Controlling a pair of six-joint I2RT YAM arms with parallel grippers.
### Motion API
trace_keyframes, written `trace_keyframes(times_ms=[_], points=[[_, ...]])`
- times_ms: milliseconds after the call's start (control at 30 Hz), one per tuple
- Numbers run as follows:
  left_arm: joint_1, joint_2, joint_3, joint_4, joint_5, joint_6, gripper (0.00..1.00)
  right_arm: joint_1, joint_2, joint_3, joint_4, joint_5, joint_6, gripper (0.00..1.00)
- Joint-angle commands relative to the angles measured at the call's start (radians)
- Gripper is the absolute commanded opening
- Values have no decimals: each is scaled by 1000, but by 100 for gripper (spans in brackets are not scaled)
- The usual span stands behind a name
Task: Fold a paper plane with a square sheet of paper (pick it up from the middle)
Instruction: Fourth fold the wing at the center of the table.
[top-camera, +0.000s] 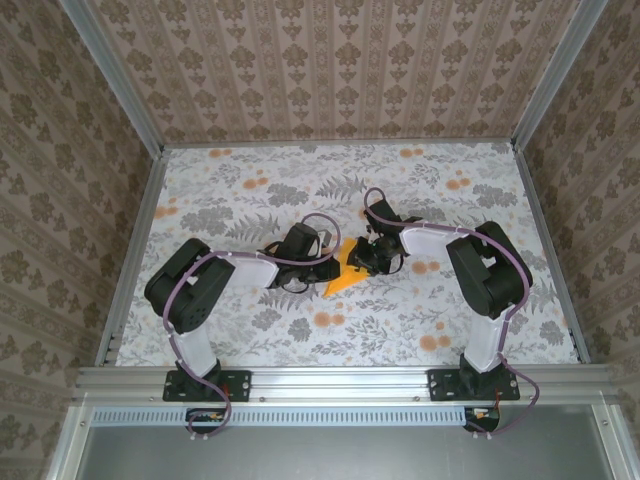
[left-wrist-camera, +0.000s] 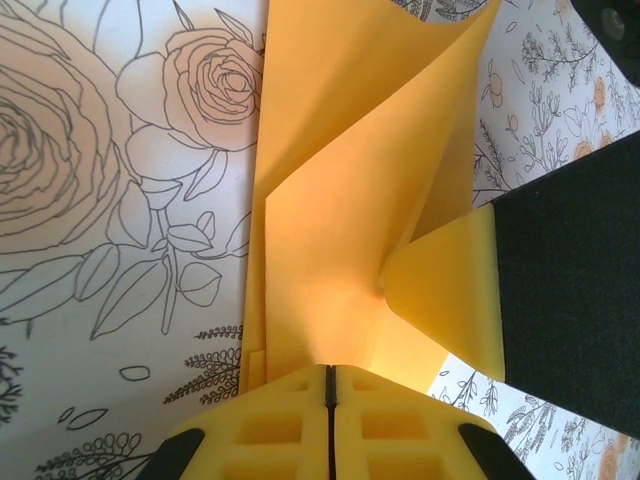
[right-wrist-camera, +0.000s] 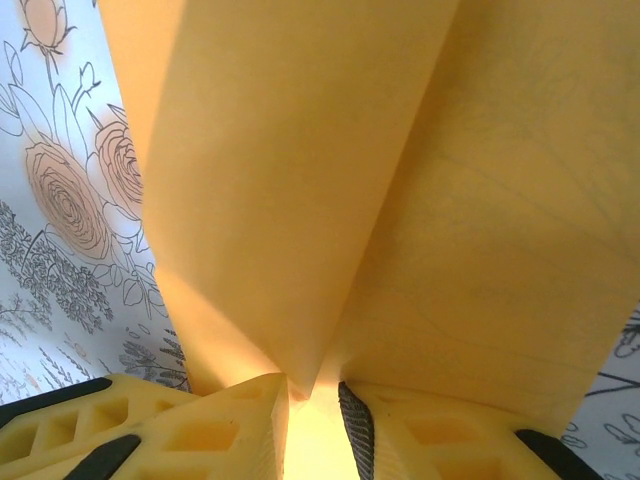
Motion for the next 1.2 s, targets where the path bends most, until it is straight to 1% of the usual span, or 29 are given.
trace_keyframes(times_ms=[0,200,367,567,733,900,1000,1100,1167], points=[[6,12,26,-42,-14,30,7,-5,131,-101,-156,212,16,29],[6,12,26,-42,-15,30,7,-5,138,-102,-159,219,20,30],[7,13,30,-59,-29,31,6,-5,142,-104,-160,219,22,29],[7,27,36,-104,-25,42,2,-5,125,-104,-143,192,23,28],[7,34,53,-181,-12,64,0,-6,38,-86,-109,136,14,29],[8,38,77,-257,-1,105,0,-13,-95,-75,-35,44,-7,30],[9,48,91,-284,7,128,0,-15,-174,-72,-4,13,-33,29],[9,56,99,-294,9,137,0,-15,-209,-63,9,-23,-69,28],[9,59,100,-289,15,137,0,-14,-201,-52,8,-33,-85,25]])
